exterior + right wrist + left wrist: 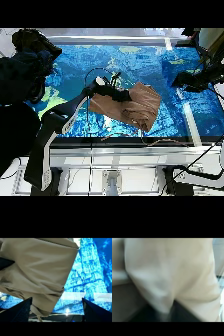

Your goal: Fold the clothes and pants, and hang the long-sleeved shirts on hangers.

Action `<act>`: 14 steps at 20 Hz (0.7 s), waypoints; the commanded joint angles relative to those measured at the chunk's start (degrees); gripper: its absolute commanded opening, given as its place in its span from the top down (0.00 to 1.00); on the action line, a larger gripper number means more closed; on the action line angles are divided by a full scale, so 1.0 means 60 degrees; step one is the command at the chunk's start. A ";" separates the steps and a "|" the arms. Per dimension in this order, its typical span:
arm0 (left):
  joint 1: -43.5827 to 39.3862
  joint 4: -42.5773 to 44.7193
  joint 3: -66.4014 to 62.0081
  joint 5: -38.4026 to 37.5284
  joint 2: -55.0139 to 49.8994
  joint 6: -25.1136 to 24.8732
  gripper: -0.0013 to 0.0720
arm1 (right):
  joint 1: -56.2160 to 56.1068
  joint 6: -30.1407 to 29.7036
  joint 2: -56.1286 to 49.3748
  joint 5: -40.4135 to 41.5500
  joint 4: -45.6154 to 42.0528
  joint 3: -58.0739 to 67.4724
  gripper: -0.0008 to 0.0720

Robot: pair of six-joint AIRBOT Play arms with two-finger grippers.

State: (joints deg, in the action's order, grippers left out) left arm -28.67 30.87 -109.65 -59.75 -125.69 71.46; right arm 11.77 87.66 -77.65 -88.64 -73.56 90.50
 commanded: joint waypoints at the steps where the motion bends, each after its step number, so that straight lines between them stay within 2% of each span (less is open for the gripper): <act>1: 0.0168 -0.0579 -0.0055 0.0018 0.0127 -0.0026 0.96 | 0.0000 0.0000 0.0007 -0.0058 -0.0007 0.0011 0.06; 5: 0.1249 -0.0087 -0.0055 -0.0922 0.1173 -0.0066 0.96 | 0.0000 -0.0055 0.0007 -0.0160 -0.0317 0.0011 0.06; 7: 0.1825 0.0699 -0.0055 -0.1687 0.1759 -0.0055 0.96 | 0.0000 -0.0058 0.0007 -0.0160 -0.0310 0.0011 0.06; 10: 0.2401 0.0911 -0.0055 -0.3231 0.2138 -0.0062 0.96 | -0.0004 -0.0047 0.0007 -0.0157 -0.0259 0.0011 0.06; 12: 0.2532 0.1661 -0.0055 -0.3963 0.2149 -0.0047 0.96 | -0.0004 -0.0047 0.0007 -0.0157 -0.0200 0.0011 0.06; 14: 0.2543 0.2728 -0.0055 -0.4131 0.2197 0.0302 0.96 | -0.0004 -0.0040 0.0007 -0.0153 -0.0200 0.0011 0.06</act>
State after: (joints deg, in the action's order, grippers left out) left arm -14.68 39.66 -109.95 -79.15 -113.45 71.59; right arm 11.77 87.39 -77.65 -89.54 -74.94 90.50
